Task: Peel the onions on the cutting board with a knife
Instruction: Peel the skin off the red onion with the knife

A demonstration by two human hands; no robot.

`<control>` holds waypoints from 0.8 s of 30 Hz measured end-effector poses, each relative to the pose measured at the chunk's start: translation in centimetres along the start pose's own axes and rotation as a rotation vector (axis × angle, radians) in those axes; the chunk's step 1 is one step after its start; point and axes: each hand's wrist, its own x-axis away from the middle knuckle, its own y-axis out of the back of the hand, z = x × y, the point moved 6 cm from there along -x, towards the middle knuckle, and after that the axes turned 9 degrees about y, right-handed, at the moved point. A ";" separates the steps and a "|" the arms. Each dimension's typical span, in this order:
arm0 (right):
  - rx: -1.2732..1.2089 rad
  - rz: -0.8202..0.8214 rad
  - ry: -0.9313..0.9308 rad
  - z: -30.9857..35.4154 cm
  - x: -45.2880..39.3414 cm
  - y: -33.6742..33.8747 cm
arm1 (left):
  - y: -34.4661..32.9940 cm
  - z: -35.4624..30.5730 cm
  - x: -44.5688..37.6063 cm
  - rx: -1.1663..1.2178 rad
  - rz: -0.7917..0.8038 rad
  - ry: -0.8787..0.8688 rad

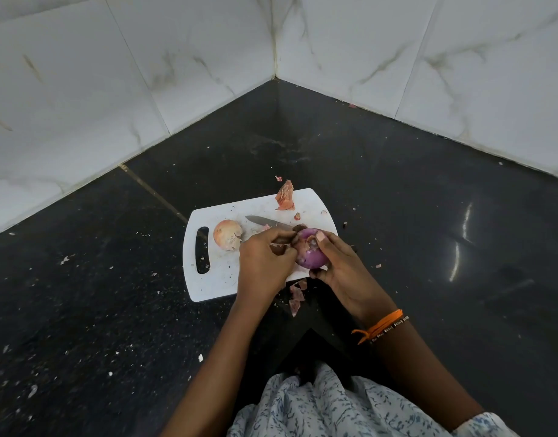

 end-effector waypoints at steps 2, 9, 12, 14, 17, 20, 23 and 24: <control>0.001 -0.006 -0.010 -0.1 0.0 0.0 | 0.2 0.3 -0.1 0.020 -0.006 0.013; 0.016 0.015 0.008 0.1 -0.1 -0.3 | -0.3 0.6 0.3 0.134 0.058 0.079; 0.036 0.008 -0.006 0.0 -0.1 -0.3 | -0.3 0.5 0.4 0.106 0.068 0.063; 0.033 0.005 -0.015 -0.1 0.0 -0.4 | -0.2 0.3 0.5 0.078 0.066 0.048; 0.043 -0.002 -0.025 -0.1 0.0 -0.4 | -0.2 0.0 0.5 0.031 0.056 0.009; 0.029 -0.009 -0.031 -0.3 0.0 -0.4 | -0.2 -0.1 0.5 0.021 0.063 -0.014; 0.013 -0.004 -0.030 -0.4 -0.1 -0.2 | -0.1 0.0 0.6 0.067 0.086 -0.011; 0.011 -0.003 -0.027 -0.4 -0.2 -0.1 | 0.0 0.0 0.5 0.081 0.089 -0.007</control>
